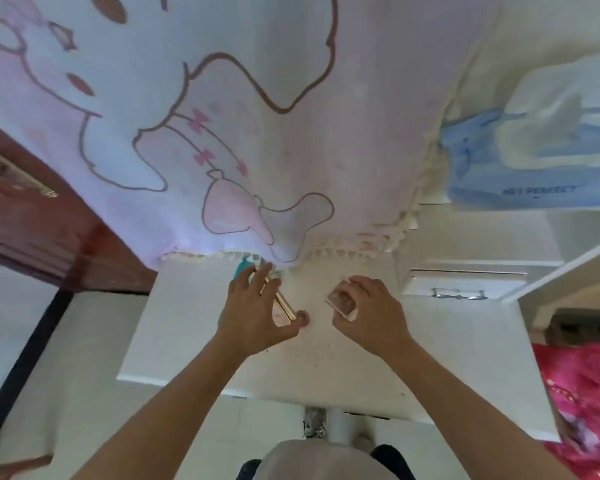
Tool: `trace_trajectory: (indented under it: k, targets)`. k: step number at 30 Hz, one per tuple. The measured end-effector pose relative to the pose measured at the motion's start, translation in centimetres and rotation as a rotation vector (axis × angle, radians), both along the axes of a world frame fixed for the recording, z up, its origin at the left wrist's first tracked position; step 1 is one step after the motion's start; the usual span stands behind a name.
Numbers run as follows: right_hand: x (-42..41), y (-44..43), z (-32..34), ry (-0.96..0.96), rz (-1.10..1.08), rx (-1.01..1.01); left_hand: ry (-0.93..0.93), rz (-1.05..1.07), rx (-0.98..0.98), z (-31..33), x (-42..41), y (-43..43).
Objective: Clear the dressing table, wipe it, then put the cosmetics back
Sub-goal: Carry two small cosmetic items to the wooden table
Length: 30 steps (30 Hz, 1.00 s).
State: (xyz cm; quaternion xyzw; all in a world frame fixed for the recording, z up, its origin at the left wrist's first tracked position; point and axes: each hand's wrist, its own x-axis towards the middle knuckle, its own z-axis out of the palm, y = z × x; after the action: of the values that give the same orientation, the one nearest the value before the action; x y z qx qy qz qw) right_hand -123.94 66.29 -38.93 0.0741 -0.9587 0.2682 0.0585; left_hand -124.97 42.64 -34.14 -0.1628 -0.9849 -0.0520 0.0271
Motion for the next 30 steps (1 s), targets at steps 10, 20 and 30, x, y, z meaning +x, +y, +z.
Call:
trace_trajectory:
  k: [10, 20, 30]
  targets:
    - [4.1, -21.7, 6.3, 0.147, 0.593, -0.058, 0.224, 0.463, -0.124, 6.0, 18.4, -19.4]
    - [20.7, -52.1, 11.8, 0.306, 1.032, -0.183, 0.368, 0.959, -0.172, 10.1, 44.7, -39.9]
    - [33.6, -73.2, 13.6, 0.267, 1.282, -0.204, 0.397, 1.256, -0.213, 10.9, 61.2, -56.1]
